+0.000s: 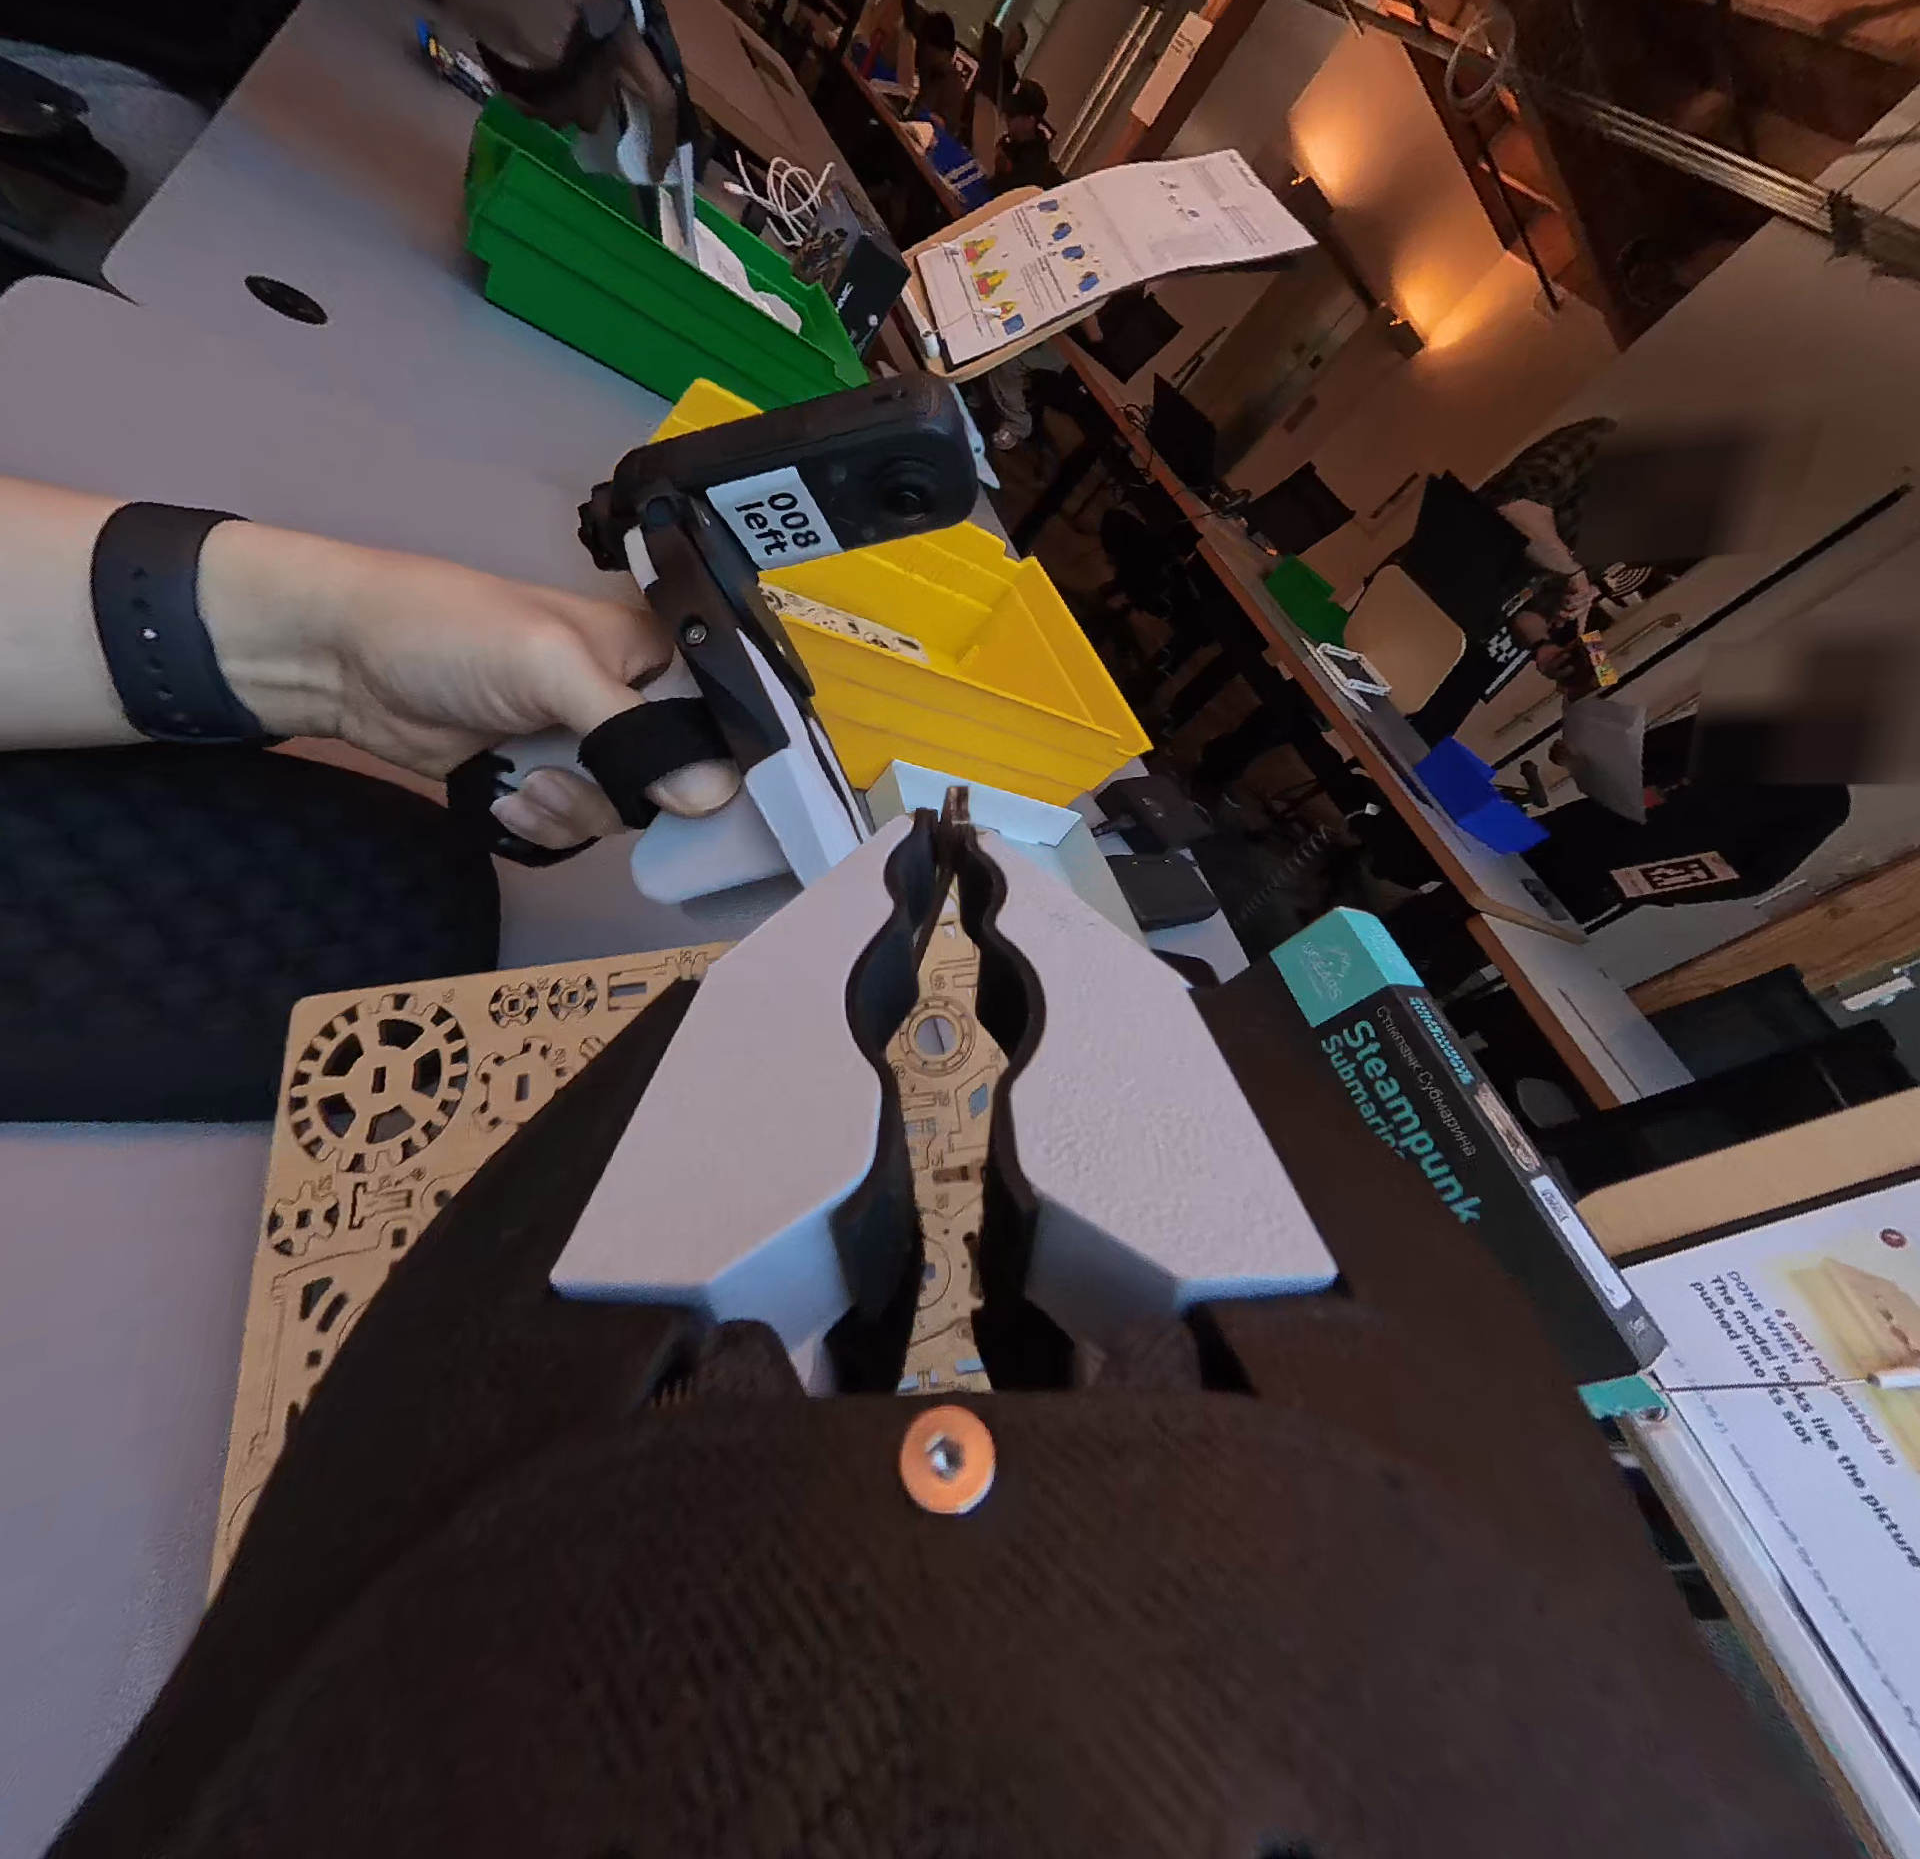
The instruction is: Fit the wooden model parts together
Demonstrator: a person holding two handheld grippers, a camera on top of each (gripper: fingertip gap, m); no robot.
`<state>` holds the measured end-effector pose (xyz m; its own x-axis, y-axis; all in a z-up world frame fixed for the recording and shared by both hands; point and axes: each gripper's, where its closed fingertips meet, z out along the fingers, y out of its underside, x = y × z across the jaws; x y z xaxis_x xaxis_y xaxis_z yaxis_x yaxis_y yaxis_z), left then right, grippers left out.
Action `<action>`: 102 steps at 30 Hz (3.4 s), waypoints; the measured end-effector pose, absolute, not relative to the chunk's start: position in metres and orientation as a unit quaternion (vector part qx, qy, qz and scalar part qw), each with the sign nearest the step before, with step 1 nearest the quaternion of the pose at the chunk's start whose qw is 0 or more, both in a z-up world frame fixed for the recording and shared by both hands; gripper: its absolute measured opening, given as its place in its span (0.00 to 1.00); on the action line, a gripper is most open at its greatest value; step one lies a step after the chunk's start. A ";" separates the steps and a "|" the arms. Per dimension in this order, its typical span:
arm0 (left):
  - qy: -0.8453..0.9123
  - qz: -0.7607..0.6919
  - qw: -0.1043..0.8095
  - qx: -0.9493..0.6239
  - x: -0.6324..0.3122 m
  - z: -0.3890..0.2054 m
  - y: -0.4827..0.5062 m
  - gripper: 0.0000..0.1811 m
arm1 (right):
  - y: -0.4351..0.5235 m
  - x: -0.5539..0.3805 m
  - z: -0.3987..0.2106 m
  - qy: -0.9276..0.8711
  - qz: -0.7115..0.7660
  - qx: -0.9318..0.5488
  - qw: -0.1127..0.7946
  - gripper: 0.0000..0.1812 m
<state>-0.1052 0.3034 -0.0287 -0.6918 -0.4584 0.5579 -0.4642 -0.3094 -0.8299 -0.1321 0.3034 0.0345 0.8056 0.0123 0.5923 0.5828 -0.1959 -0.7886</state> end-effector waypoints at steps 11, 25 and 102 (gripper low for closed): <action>-0.580 0.711 0.005 0.397 -0.104 -0.029 0.306 0.00 | 0.310 -0.138 0.033 -0.217 -0.276 -0.725 0.592 0.01; -0.582 0.711 -0.004 0.394 -0.105 -0.027 0.307 0.00 | 0.303 -0.142 0.031 -0.215 -0.260 -0.723 0.602 0.01; -0.593 0.696 0.010 0.404 -0.104 -0.036 0.301 0.00 | 0.290 -0.168 -0.006 -0.209 -0.263 -0.725 0.601 0.01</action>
